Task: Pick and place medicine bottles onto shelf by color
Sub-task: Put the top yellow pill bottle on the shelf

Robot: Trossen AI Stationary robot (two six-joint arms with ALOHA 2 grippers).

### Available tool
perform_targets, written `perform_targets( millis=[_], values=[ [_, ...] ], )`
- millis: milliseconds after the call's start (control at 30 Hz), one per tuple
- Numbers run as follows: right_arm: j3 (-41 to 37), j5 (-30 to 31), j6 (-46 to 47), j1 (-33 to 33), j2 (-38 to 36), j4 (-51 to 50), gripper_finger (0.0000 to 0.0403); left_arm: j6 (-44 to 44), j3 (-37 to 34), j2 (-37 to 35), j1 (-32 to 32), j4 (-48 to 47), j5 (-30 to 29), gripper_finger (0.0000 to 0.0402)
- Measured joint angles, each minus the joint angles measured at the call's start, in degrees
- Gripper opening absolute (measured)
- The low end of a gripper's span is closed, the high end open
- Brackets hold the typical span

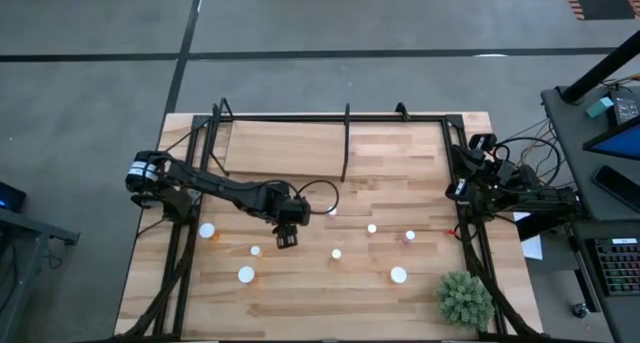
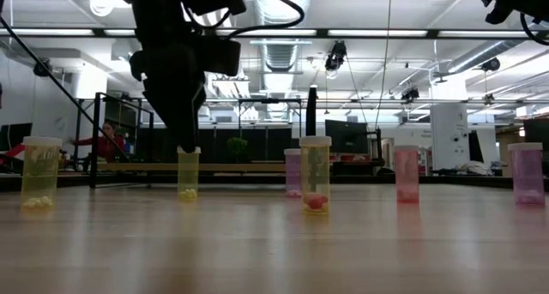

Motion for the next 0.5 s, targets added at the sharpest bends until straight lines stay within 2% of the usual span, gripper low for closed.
perform_targets(
  millis=[500],
  values=[
    [0.0,0.0,-0.4,0.0,0.0,-0.1,0.0009,0.1,-1.1,-0.1,0.0,0.7,0.0,0.0099]
  ],
)
